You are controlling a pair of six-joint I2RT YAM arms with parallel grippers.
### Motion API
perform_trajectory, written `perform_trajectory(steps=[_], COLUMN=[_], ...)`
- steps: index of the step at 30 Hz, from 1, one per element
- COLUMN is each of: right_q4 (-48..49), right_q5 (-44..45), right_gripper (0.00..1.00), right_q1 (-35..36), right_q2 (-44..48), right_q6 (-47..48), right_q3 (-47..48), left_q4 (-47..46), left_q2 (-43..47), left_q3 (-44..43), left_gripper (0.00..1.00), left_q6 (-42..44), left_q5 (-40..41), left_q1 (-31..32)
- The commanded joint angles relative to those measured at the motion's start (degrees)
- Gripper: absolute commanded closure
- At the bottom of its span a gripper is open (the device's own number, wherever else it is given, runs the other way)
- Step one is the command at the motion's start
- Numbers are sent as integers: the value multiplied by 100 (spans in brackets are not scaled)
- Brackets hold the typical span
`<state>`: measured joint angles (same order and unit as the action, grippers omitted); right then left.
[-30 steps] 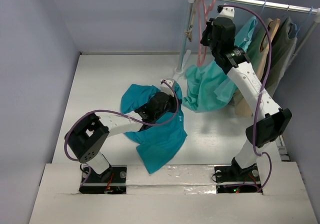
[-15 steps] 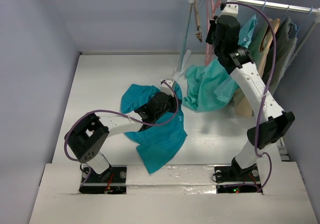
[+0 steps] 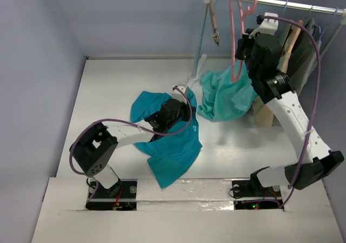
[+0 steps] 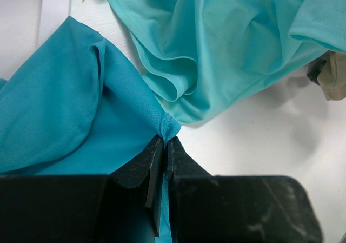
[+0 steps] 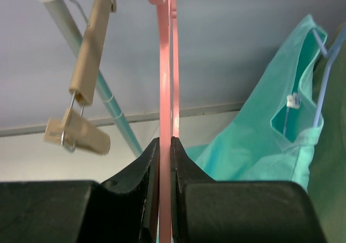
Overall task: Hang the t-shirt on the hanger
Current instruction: Pick up the hanger from the clothesline, then place the T-shirt on the hanger.
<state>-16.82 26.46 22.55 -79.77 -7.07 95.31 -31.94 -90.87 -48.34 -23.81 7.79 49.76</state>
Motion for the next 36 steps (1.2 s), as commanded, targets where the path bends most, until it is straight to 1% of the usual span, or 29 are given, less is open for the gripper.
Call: perform_trajectory(steps=[1,5,6,7,9,10,12,13,14,16,17,21,24,30,34,36], right_q4=[338,118,109,117,153,153,249,223,58,-101,-285,-690,-1016,-1578,-1868,-1948], right_q5=[-325,-632,-677,-773,-1080,-1281,-1694,-1818,-1941,-1934,-1916,-1934,-1899,-1996,-1960,-2100], right_gripper=[100,100,100,100,100,100,100,100,100,100,100,100,100,100,100,100], right_q1=[-22,-22,100,101,189,267,434,505,714,1005,1302,1883,2087,2140,2140,2140], right_q2=[347,804,1109,1286,1699,2171,2701,3130,3317,3825,3959,4504,4794,5190,5278,5261], right_q6=[-224,-575,-672,-786,-1128,-1443,-1717,-1849,-2051,-2332,-2430,-2834,-2949,-3019,-2932,-2897], right_q3=[-398,-1153,-1364,-1879,-2453,-3004,-3586,-3833,-4227,-4581,-4861,-5302,-5408,-5444,-5216,-5101], left_q4=[-339,-313,-295,-295,-286,-286,-286,-286,-295,-304,-330,-339,-321,-137,-58,-5], left_q2=[263,289,289,307,316,324,333,324,307,254,228,52,-141,-484,-589,-634], left_q3=[26,-27,-44,-44,-62,-62,-62,-53,-44,-44,-44,-193,-421,-914,-1046,-1186], left_gripper=[100,100,100,100,100,100,100,100,100,100,100,100,100,100,100,100], left_q6=[43,35,35,26,0,-9,-44,-62,-79,-115,-132,-168,-141,-88,-71,-53], left_q5=[21,29,29,29,-6,-6,-14,-15,-15,3,-14,-76,-199,-296,-278,-270], left_q1=[-97,-151,-220,-282,-343,-396,-449,-449,-510,-572,-642,-853,-994,-1284,-1337,-1337])
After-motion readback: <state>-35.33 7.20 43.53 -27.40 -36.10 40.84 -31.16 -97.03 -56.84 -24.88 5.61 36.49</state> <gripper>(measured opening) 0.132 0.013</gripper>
